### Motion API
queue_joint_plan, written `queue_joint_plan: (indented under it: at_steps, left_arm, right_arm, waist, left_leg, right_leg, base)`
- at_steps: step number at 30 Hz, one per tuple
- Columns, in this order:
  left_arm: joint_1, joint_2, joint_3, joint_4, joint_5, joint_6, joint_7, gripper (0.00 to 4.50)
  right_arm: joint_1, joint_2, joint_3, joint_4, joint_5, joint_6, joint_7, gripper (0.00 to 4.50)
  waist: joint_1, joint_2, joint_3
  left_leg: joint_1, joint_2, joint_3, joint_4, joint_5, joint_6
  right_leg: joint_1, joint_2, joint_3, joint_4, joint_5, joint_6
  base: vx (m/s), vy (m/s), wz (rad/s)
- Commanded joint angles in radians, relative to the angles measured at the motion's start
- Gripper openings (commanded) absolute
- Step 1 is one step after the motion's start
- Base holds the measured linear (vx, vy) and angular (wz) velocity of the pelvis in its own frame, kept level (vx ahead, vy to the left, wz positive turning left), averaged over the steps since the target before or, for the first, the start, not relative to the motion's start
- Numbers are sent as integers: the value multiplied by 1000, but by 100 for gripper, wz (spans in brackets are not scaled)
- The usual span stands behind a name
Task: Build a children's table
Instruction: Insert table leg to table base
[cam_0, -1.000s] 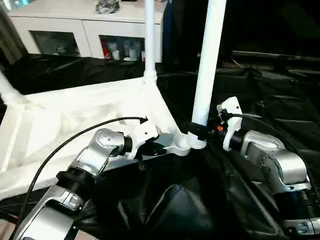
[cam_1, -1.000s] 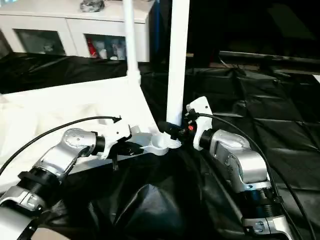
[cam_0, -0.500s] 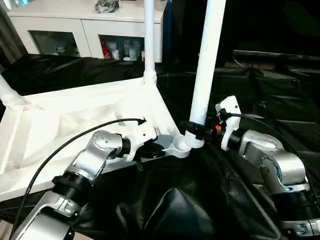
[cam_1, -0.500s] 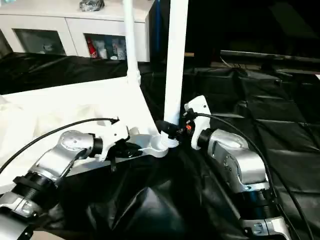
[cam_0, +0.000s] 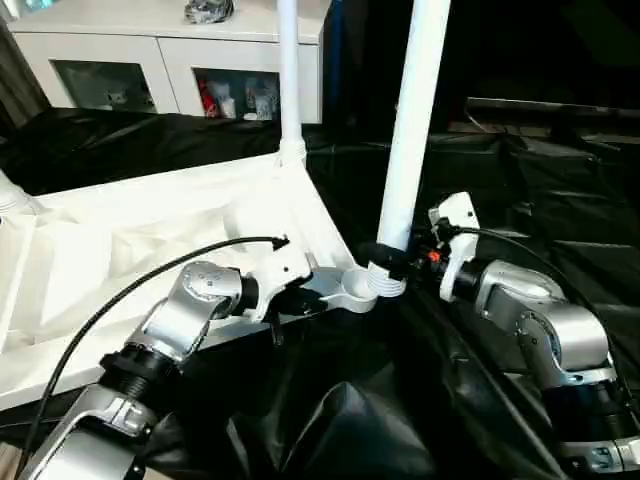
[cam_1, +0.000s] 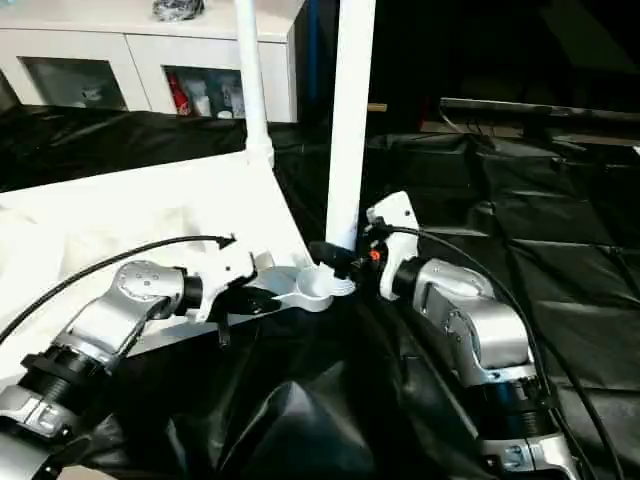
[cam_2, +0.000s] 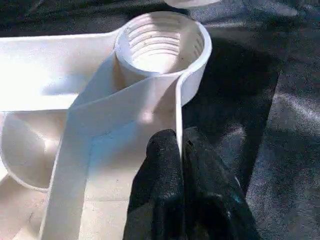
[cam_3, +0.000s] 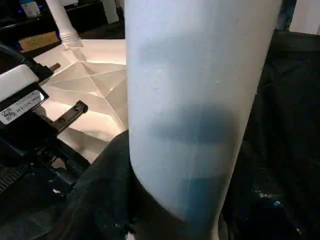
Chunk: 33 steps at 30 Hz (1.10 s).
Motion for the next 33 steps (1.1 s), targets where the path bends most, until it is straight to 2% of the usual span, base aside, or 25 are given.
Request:
queue_joint_plan:
  at_steps: [1, 7, 11, 13, 18, 19, 21, 23, 25, 33]
  left_arm:
    - [5, 10, 14, -19, 3, -16, -10, 0]
    - [7, -7, -14, -16, 11, -60, -26, 0]
    - [2, -18, -22, -14, 13, -63, -17, 0]
    - [0, -22, -23, -10, 12, -70, -18, 0]
    - [-3, -21, -29, 0, 27, -80, -27, 0]
    - [-3, -21, -30, 1, 30, -81, -27, 0]
    - [-4, -21, -30, 1, 33, -83, -26, 0]
    - [-3, -21, -29, 0, 34, -84, -25, 0]
    - [-2, -21, -29, -1, 32, -82, -28, 0]
    - [2, -15, -36, -3, 41, -85, -35, 0]
  right_arm:
    - [-15, 4, -4, -16, 17, 8, -2, 190]
    - [-11, 15, 4, -18, 17, 13, -3, 190]
    - [-9, 18, 9, -21, 20, 20, 2, 190]
    - [-11, 23, 6, -13, 27, 27, 6, 190]
    - [-24, 31, 4, 22, 40, 46, 30, 190]
    - [-26, 29, 10, 28, 37, 49, 36, 190]
    - [-29, 25, 20, 36, 33, 54, 44, 190]
    - [-38, 26, 33, 67, 16, 41, 41, 190]
    - [-44, 30, 36, 85, 10, 31, 39, 190]
    - [-91, 48, 70, 185, -34, 5, 42, 190]
  waist:
    - [2, -6, -65]
    - [4, -5, -67]
    - [7, -4, -69]
    - [9, 2, -70]
    - [10, -6, -72]
    - [10, -11, -73]
    - [13, -7, -72]
    - [15, -11, -73]
    - [16, -10, -74]
    - [18, -10, -77]
  left_leg:
    - [16, 62, -29, -81, -360, -3]
    - [14, 61, -27, -81, -328, 4]
    - [18, 63, -24, -81, -322, 1]
    - [18, 63, -24, -81, -322, -2]
    - [17, 62, -23, -81, -318, 1]
    - [17, 62, -22, -80, -314, 2]
    - [17, 61, -21, -79, -304, 3]
    - [15, 62, -20, -79, -294, 5]
    - [17, 62, -20, -78, -290, 4]
    - [16, 62, -18, -77, -268, 2]
  right_leg:
    - [36, -80, 68, -77, -441, -135]
    - [39, -79, 70, -74, -420, -135]
    - [36, -77, 74, -72, -406, -144]
    - [37, -77, 75, -70, -402, -146]
    - [38, -77, 79, -68, -402, -152]
    - [39, -77, 79, -69, -404, -151]
    - [37, -77, 80, -70, -409, -151]
    - [39, -78, 80, -68, -411, -148]
    - [37, -79, 80, -69, -415, -148]
    - [38, -77, 83, -61, -365, -165]
  base:
    - [0, 0, 0]
    - [0, 0, 0]
    - [0, 0, 0]
    - [0, 0, 0]
    - [0, 0, 0]
    - [0, 0, 0]
    - [0, 0, 0]
    - [0, 0, 0]
    - [0, 0, 0]
    - [0, 0, 0]
